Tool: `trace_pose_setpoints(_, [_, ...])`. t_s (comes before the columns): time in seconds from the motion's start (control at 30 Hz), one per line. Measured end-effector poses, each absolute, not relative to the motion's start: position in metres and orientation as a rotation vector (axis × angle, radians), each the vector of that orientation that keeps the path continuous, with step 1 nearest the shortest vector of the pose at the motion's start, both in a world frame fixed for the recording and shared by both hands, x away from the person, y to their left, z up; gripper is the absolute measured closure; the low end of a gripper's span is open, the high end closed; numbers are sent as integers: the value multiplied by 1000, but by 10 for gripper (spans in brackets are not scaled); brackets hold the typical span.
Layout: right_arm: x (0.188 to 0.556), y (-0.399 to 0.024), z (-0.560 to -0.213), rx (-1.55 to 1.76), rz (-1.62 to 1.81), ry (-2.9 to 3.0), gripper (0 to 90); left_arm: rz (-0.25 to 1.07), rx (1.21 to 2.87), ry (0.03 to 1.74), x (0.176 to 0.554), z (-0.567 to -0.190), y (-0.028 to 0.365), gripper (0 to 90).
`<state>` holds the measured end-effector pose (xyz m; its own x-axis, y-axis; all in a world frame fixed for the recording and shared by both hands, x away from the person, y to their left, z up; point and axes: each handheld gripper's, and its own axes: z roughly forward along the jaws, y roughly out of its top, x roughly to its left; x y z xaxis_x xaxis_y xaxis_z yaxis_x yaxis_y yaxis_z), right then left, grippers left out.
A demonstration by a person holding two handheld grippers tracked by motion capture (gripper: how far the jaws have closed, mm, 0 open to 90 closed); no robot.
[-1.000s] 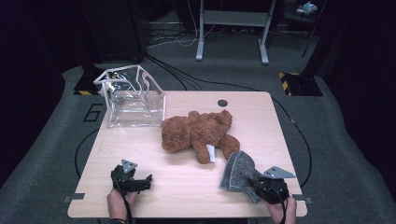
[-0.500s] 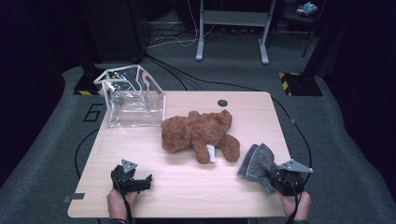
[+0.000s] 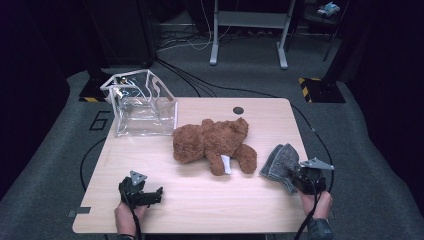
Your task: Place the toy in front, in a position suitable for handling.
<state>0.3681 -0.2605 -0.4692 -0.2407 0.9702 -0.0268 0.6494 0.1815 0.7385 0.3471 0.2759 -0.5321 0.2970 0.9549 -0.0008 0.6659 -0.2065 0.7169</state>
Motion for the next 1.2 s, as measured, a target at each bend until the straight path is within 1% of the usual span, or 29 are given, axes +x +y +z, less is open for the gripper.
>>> trace_pose_setpoints(0.23, [392, -257, -469, 1517, 765, 1973, 722, 607, 1956, 1440, 347, -532, 276, 2])
trace_pose_setpoints(0.47, [413, -256, -476, 1560, 710, 1975, 716, 609, 1955, 1441, 347, -532, 276, 2])
trace_pose_setpoints(0.57, [419, -256, -479, 1557, 682, 1983, 703, 607, 1956, 1440, 347, -532, 276, 2])
trace_pose_setpoints(0.7, [424, -259, -483, 1581, 659, 1983, 663, 611, 1953, 1444, 347, -532, 276, 2])
trace_pose_setpoints(0.77, [425, -261, -485, 1598, 651, 1978, 625, 611, 1953, 1444, 347, -532, 276, 2])
trace_pose_setpoints(0.9, [425, -264, -484, 1635, 655, 1974, 485, 610, 1954, 1444, 347, -532, 276, 2])
trace_pose_setpoints(1.1, [417, -262, -474, 1617, 701, 2004, 216, 609, 1955, 1443, 347, -532, 276, 2])
trace_pose_setpoints(1.2, [414, -261, -466, 1610, 741, 2018, 156, 609, 1956, 1443, 347, -532, 276, 2])
